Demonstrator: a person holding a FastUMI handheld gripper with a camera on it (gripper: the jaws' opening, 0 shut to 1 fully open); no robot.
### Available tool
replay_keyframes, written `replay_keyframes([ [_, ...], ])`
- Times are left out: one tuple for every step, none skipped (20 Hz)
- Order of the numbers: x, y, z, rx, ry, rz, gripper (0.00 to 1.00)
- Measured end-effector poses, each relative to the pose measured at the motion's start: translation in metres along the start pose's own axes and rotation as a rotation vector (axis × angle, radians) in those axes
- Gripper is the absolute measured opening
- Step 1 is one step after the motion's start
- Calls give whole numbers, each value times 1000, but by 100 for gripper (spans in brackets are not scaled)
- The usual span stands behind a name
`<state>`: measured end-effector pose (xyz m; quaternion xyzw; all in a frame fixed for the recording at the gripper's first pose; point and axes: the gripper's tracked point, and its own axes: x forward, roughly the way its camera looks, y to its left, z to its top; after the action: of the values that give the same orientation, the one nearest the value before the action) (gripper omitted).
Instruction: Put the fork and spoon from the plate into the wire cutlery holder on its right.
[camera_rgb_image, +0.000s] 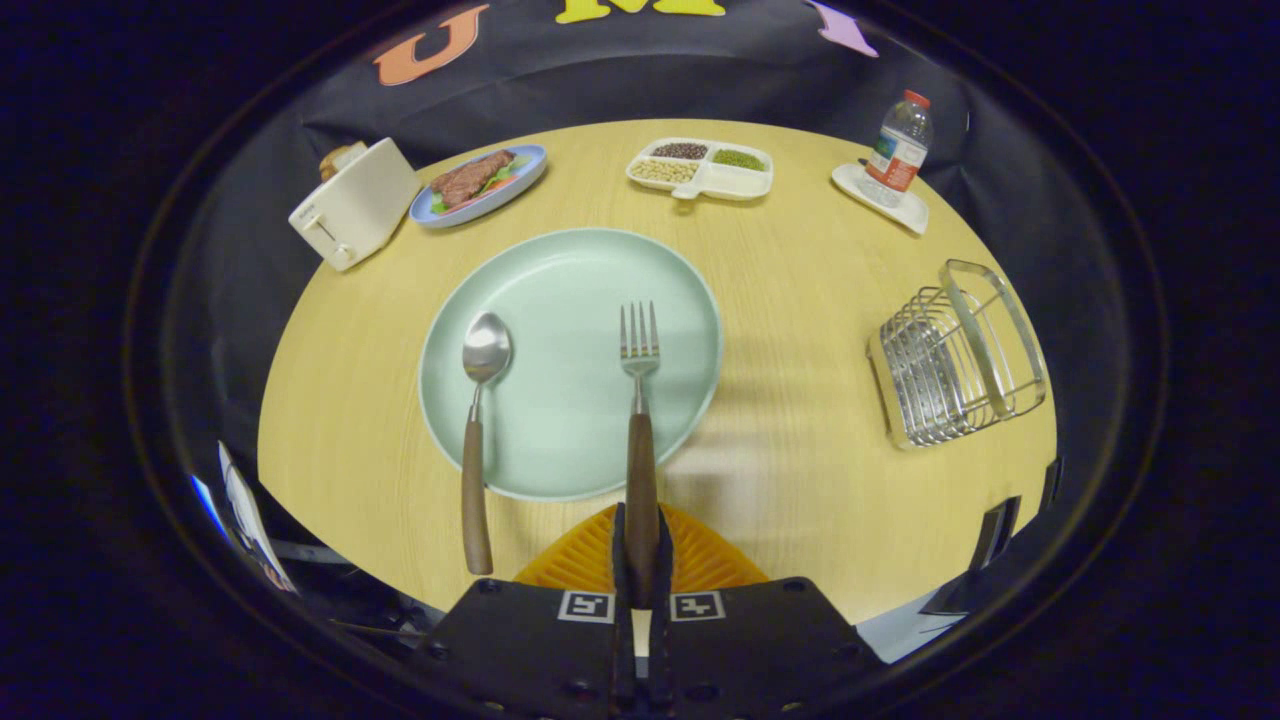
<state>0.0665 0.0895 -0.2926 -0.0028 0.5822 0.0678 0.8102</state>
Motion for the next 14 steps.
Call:
replay_keyframes([
  [-5,-1,1,-6,-10,2,5],
  [-11,-2,1,-8,-21,7,5],
  [-16,-2,1,-7,-32,14,5],
  [-21,-3,1,-6,-41,21,5],
  [-26,-5,1,-6,-44,25,5],
  [-30,-7,2,-1,-53,29,5],
  [-34,-9,4,6,-61,32,5],
  [-37,-12,4,12,-69,35,5],
  [-41,-15,5,17,-74,40,5],
  [-46,-17,5,21,-82,43,5],
  [-51,-21,8,24,-93,46,5],
  [-56,-26,8,28,-105,46,5],
  [-62,-31,9,33,-116,44,5],
  [-68,-38,10,34,-125,42,5],
])
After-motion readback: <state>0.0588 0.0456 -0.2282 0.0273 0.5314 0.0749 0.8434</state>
